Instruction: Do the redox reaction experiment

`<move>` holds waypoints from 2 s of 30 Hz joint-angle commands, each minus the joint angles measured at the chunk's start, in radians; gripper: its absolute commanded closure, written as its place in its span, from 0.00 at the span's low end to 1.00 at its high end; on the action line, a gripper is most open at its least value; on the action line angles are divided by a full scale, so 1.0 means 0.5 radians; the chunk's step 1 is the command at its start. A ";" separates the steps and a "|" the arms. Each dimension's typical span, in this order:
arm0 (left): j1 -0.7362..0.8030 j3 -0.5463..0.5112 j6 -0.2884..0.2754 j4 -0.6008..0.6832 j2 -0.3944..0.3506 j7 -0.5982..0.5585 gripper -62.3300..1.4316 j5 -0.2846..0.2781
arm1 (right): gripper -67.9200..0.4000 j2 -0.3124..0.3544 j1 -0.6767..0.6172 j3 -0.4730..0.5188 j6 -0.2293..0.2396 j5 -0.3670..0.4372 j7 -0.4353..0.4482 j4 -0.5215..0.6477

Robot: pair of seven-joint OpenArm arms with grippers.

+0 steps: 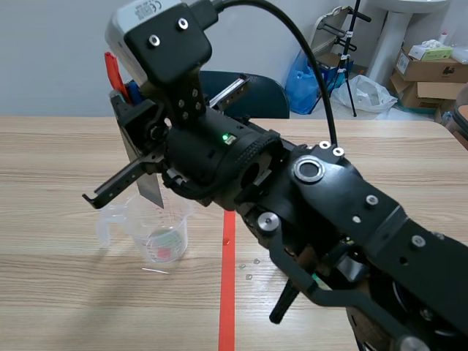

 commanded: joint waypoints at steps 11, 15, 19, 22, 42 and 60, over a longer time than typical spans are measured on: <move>0.002 0.002 0.002 0.021 -0.006 -0.030 0.07 -0.013 | 0.97 -0.002 0.034 0.007 -0.014 0.056 -0.095 0.179; 0.002 0.002 0.002 0.020 -0.006 -0.029 0.07 -0.013 | 0.97 -0.002 0.034 0.006 -0.014 0.111 -0.112 0.179; 0.002 0.002 0.002 0.020 -0.006 -0.029 0.07 -0.013 | 0.97 -0.002 0.034 0.007 -0.014 0.110 -0.117 0.179; 0.002 0.002 0.002 0.020 -0.006 -0.029 0.07 -0.013 | 0.97 -0.002 0.034 0.007 -0.014 0.110 -0.117 0.179; 0.002 0.002 0.002 0.020 -0.006 -0.029 0.07 -0.013 | 0.97 -0.002 0.034 0.007 -0.014 0.110 -0.116 0.179; 0.002 0.002 0.002 0.020 -0.006 -0.029 0.07 -0.013 | 0.97 -0.002 0.034 0.007 -0.014 0.110 -0.116 0.179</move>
